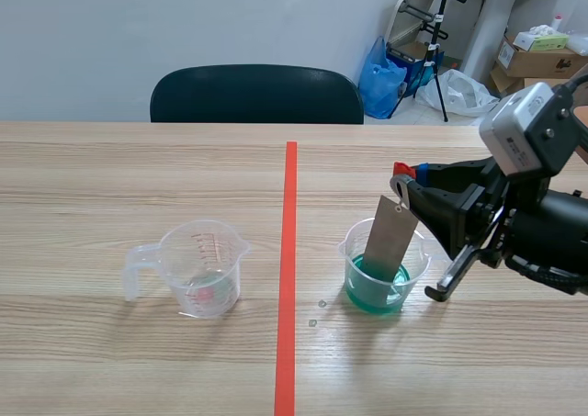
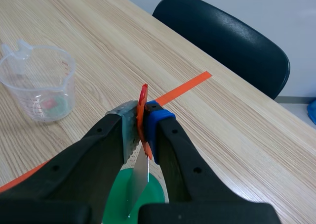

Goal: Do the redox reaction experiment

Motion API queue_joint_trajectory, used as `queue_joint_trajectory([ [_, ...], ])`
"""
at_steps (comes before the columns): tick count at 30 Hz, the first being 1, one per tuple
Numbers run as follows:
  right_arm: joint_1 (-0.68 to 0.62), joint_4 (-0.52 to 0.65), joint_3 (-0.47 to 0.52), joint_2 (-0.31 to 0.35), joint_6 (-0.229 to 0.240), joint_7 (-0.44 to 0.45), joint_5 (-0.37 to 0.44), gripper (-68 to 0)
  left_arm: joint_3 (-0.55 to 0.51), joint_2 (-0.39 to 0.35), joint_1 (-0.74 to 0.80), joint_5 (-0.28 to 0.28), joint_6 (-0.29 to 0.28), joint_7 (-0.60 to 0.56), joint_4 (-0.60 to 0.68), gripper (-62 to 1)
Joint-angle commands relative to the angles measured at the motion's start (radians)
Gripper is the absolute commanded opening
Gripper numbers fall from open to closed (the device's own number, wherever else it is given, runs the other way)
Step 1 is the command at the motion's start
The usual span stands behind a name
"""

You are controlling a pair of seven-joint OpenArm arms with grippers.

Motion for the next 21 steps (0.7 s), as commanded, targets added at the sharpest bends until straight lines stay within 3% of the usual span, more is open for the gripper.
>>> queue_joint_trajectory([
  [1,0.008,0.021,0.013,0.008,0.0,-0.006,0.0,-66.9,-0.005,-0.007,0.001,-0.014,0.001,-0.021,0.014,1.4],
  [9,-0.048,0.117,0.087,0.008,0.006,-0.025,0.001,-66.9,-0.005,-0.017,0.001,-0.013,0.001,-0.019,0.014,1.4],
  [15,-0.07,0.204,0.143,0.008,0.05,-0.125,0.077,-66.9,-0.005,-0.017,0.001,-0.013,0.001,-0.018,0.014,1.4],
  [21,-0.07,0.28,0.191,0.008,0.05,-0.211,0.132,-66.9,-0.005,-0.017,0.001,-0.013,0.001,-0.016,0.014,1.4],
])
